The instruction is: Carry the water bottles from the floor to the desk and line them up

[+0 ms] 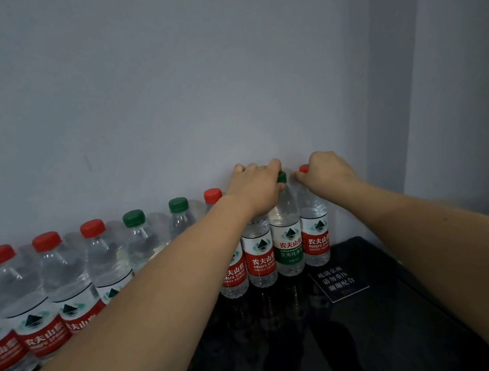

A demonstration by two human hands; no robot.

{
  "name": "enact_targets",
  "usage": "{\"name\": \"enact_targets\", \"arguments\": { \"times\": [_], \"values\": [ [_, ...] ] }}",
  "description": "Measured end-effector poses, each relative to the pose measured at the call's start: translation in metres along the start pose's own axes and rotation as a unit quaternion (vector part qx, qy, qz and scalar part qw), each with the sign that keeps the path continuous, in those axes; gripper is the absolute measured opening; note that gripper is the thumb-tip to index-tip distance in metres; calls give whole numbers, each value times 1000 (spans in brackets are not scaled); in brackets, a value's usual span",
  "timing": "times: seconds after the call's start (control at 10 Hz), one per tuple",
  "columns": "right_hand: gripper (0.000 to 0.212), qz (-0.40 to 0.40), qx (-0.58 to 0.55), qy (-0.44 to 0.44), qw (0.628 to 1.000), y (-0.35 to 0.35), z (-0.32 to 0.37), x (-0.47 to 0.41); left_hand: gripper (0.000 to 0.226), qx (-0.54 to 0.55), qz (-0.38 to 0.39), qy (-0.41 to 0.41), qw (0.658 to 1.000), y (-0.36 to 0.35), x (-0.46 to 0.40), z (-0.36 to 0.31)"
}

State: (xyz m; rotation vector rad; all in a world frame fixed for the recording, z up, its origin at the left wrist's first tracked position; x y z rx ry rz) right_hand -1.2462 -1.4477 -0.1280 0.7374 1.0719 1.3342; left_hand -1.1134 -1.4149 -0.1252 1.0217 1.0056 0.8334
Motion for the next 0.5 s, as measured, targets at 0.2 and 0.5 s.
{"name": "enact_targets", "arguments": {
  "times": [0.2,0.5],
  "values": [
    [38,-28,-26,6,999,3,0,14,36,26,21,33,999,2,4,-1],
    [53,-74,-42,87,993,19,15,68,53,13,-81,55,995,43,48,5]
  ]
}}
Point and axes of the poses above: each hand's wrist, its own x-axis away from the middle knuckle, its own y-axis out of the back of the hand, z = x × y, the point moved 7 cm from there along -x, towards the middle knuckle, and after that the axes turned 13 degrees about z, right-handed, at the moved point
